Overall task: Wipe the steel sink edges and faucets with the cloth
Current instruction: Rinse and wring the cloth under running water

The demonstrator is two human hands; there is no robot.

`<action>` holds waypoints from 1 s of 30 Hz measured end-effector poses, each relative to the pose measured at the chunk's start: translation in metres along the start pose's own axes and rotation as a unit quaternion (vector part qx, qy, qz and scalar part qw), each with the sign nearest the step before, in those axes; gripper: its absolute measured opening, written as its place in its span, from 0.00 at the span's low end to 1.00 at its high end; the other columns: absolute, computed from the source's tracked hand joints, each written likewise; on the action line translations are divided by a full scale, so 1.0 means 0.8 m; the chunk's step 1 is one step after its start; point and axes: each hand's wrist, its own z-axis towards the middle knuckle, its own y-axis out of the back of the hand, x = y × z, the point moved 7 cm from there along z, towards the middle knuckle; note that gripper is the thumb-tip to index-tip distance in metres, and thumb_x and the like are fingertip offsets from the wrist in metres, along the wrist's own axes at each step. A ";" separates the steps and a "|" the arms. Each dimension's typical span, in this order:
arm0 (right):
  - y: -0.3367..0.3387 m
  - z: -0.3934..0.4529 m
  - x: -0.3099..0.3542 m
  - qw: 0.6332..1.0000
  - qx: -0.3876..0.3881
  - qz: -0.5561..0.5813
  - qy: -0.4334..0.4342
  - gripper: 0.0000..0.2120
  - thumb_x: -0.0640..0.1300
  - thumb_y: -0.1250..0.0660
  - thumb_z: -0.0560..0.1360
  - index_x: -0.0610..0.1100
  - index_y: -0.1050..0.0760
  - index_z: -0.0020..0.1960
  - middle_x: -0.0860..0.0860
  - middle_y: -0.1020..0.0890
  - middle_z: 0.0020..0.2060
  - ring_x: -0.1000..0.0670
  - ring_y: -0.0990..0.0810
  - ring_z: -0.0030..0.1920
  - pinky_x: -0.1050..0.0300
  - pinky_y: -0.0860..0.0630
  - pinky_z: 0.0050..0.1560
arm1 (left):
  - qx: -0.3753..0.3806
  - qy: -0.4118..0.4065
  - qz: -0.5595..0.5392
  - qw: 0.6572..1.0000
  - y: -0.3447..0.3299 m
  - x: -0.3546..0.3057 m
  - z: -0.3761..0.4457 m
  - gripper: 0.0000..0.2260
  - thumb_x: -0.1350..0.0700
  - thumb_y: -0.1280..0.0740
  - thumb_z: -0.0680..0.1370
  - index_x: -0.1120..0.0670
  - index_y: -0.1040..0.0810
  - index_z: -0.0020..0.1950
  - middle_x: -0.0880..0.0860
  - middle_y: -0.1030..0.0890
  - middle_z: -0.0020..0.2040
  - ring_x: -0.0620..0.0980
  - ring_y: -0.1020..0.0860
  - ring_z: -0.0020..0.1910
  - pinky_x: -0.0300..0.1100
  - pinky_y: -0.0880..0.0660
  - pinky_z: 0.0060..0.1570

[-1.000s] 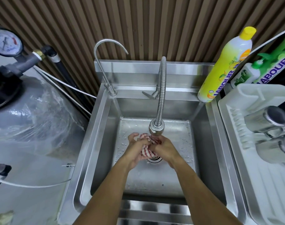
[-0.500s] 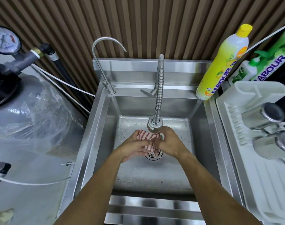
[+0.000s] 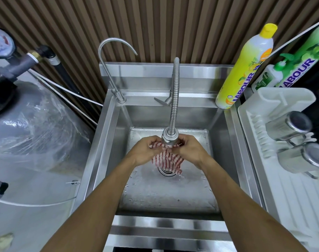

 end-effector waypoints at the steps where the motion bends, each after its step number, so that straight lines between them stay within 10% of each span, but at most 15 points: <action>1: 0.002 0.001 -0.002 1.000 -0.011 -0.001 -0.005 0.14 0.34 0.22 0.70 0.45 0.16 0.53 0.48 0.12 0.48 0.45 0.14 0.52 0.50 0.18 0.57 | -0.019 0.005 -0.001 1.000 0.004 0.002 -0.001 0.09 0.51 0.23 0.76 0.48 0.16 0.54 0.45 0.13 0.47 0.45 0.16 0.48 0.36 0.22 0.52; 9: 0.026 -0.002 -0.011 0.987 -0.072 -0.143 0.013 0.04 0.46 0.26 0.77 0.51 0.19 0.44 0.56 0.19 0.32 0.55 0.22 0.33 0.60 0.28 0.41 | -0.025 0.034 0.035 0.999 0.004 0.011 -0.007 0.08 0.46 0.29 0.79 0.49 0.23 0.51 0.52 0.18 0.40 0.49 0.25 0.34 0.45 0.24 0.39; 15: 0.023 -0.015 -0.015 0.992 -0.101 0.067 0.019 0.10 0.46 0.31 0.82 0.46 0.22 0.42 0.50 0.19 0.34 0.51 0.23 0.34 0.51 0.25 0.42 | -0.015 -0.018 0.106 0.994 0.013 -0.016 -0.001 0.16 0.38 0.30 0.78 0.50 0.17 0.54 0.43 0.16 0.59 0.44 0.20 0.59 0.45 0.26 0.61; 20: 0.043 -0.016 0.011 0.980 -0.174 0.009 0.098 0.03 0.38 0.29 0.80 0.42 0.16 0.50 0.44 0.24 0.49 0.61 0.21 0.40 0.74 0.27 0.38 | -0.017 -0.012 0.106 0.994 0.024 -0.022 -0.002 0.27 0.30 0.30 0.71 0.55 0.21 0.44 0.55 0.17 0.41 0.47 0.25 0.37 0.46 0.28 0.42; 25: 0.040 -0.018 0.000 0.972 -0.197 0.078 0.100 0.05 0.43 0.28 0.79 0.47 0.14 0.53 0.47 0.13 0.50 0.52 0.15 0.50 0.53 0.20 0.56 | -0.057 0.001 0.014 0.998 0.027 -0.017 -0.005 0.19 0.36 0.25 0.70 0.50 0.26 0.41 0.53 0.22 0.34 0.49 0.27 0.34 0.54 0.24 0.38; 30: 0.036 -0.018 -0.002 0.961 -0.224 0.134 0.091 0.04 0.40 0.30 0.81 0.42 0.17 0.49 0.50 0.14 0.42 0.59 0.20 0.41 0.63 0.23 0.50 | -0.047 0.001 -0.060 0.997 0.010 -0.012 -0.004 0.10 0.53 0.25 0.77 0.47 0.26 0.43 0.56 0.24 0.36 0.49 0.29 0.36 0.48 0.31 0.39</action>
